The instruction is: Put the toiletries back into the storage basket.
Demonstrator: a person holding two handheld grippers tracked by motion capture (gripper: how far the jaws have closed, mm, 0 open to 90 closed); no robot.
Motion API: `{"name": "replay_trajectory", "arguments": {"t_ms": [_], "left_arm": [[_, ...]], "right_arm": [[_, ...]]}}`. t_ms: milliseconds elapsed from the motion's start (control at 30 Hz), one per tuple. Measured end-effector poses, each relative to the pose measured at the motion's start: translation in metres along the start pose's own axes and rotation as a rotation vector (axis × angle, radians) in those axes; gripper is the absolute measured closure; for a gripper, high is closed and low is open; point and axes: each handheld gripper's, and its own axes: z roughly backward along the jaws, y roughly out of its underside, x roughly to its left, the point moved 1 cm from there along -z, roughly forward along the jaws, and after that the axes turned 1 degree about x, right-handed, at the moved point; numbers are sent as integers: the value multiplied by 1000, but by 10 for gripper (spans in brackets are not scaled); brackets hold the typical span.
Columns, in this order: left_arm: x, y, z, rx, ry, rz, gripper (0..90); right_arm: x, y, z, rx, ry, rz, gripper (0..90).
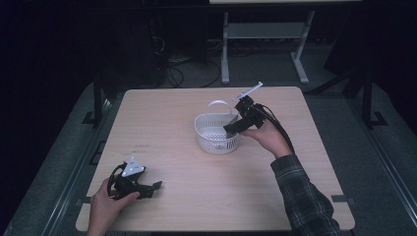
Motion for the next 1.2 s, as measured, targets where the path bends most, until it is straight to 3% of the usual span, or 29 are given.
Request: {"name": "replay_trajectory", "arguments": {"t_ms": [700, 1200], "left_arm": [[0, 0, 0, -2, -1, 3, 131], [0, 0, 0, -4, -2, 4, 131]], "right_arm": [[0, 30, 34, -77, 9, -24, 128], [-5, 66, 47, -112, 13, -63, 129]]}}
